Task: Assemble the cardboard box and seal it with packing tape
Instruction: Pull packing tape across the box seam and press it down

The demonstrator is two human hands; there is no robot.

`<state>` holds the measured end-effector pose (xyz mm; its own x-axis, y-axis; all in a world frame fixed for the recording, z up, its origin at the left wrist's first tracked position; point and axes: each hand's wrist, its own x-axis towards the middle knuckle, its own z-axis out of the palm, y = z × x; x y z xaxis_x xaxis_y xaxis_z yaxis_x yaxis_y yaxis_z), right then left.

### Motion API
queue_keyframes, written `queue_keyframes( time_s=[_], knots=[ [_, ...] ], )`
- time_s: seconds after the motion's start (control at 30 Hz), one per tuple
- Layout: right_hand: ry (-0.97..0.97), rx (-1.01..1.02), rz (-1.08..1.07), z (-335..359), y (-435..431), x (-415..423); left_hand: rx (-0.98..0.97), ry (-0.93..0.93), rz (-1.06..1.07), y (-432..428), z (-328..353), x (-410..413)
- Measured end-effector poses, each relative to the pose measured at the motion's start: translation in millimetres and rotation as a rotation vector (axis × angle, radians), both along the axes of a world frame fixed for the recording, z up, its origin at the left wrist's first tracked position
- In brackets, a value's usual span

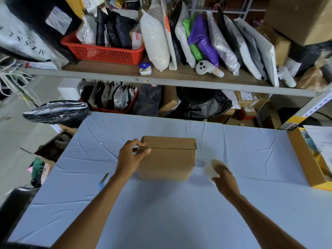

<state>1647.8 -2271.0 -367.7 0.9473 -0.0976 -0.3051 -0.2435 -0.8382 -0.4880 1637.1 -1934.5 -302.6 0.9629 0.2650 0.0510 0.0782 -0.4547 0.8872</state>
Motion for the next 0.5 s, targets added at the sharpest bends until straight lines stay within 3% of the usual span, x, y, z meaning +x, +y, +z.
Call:
queue_keyframes(
  time_s=[0.23, 0.33, 0.5],
  knots=[
    [-0.267, 0.493, -0.131, 89.2, 1.5, 15.6, 0.03, -0.02, -0.038, 1.9, 0.7, 1.6],
    [-0.389, 0.55, -0.034, 123.1, 6.2, 22.6, 0.038, -0.031, -0.053, 1.7, -1.9, 2.2],
    [-0.393, 0.61, 0.163, 158.7, 21.7, 33.3, 0.005, 0.027, -0.035, -0.1, -5.1, 5.6]
  ],
)
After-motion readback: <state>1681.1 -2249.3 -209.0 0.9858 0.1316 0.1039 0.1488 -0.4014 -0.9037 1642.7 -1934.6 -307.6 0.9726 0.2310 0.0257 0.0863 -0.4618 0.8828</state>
